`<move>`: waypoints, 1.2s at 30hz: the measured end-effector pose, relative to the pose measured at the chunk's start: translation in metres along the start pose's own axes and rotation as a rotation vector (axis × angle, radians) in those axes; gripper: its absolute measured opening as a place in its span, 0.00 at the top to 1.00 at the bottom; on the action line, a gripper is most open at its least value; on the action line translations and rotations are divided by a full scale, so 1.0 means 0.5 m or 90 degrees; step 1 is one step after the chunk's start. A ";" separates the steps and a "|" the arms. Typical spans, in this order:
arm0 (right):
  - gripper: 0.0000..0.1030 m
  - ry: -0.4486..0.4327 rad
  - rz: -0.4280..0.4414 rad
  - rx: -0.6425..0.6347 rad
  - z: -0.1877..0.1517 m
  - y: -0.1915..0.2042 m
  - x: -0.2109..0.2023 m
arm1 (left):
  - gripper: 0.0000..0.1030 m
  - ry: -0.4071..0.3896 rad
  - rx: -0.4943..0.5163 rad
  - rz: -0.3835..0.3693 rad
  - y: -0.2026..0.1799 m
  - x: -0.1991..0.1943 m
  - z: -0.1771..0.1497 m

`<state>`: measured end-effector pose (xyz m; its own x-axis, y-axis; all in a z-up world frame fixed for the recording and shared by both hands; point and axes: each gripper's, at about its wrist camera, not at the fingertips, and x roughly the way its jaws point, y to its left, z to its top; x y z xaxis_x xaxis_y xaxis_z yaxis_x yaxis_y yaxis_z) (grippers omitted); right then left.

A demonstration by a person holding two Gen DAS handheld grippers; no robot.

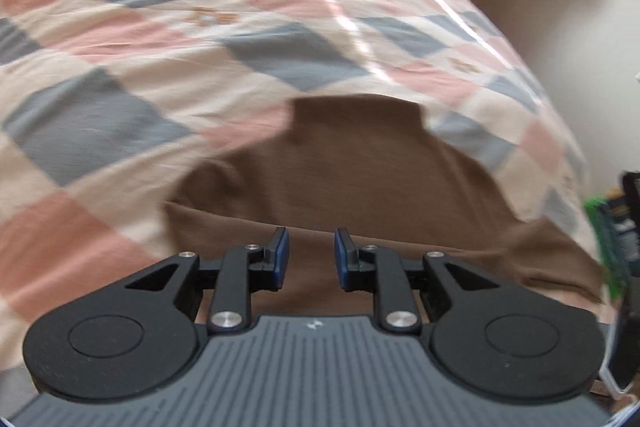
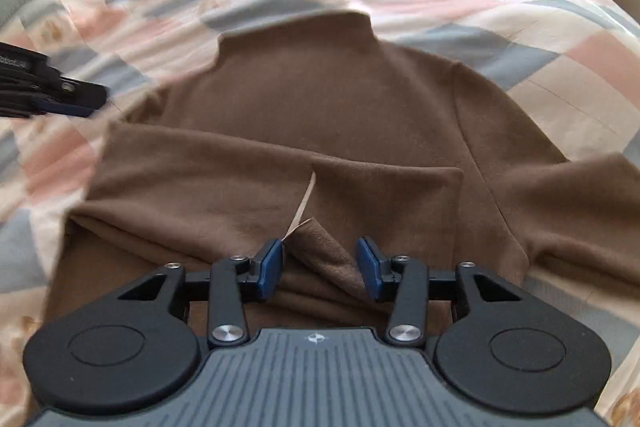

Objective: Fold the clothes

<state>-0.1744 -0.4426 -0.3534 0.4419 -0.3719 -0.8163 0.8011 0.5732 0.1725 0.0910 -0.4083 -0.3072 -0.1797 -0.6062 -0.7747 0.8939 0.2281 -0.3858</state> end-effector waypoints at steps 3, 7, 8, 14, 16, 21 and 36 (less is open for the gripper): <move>0.47 -0.064 0.068 0.068 -0.028 -0.047 -0.072 | 0.82 0.015 0.018 -0.105 -0.083 0.025 -0.005; 0.48 -0.073 0.085 0.164 -0.052 -0.114 -0.072 | 0.83 0.033 0.082 -0.174 -0.205 0.101 -0.019; 0.49 -0.059 0.095 0.179 -0.060 -0.131 -0.063 | 0.82 0.042 0.105 -0.179 -0.230 0.128 -0.030; 0.52 -0.049 0.133 0.417 -0.117 -0.290 -0.105 | 0.87 0.120 0.224 -0.043 -0.316 0.250 -0.146; 0.47 -0.097 0.083 0.542 -0.160 -0.394 -0.164 | 0.87 0.099 0.222 -0.025 -0.334 0.228 -0.154; 0.36 -0.248 -0.054 0.823 -0.283 -0.653 -0.286 | 0.84 0.054 0.143 -0.020 -0.336 0.152 -0.134; 0.91 -0.271 -0.209 0.539 -0.011 -0.642 -0.288 | 0.81 0.016 -0.098 0.099 -0.131 -0.024 -0.166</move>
<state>-0.4972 -0.5690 -0.2945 0.1231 -0.7437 -0.6571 0.8598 -0.2507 0.4448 0.0007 -0.3528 -0.3144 -0.0565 -0.5357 -0.8425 0.8389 0.4321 -0.3310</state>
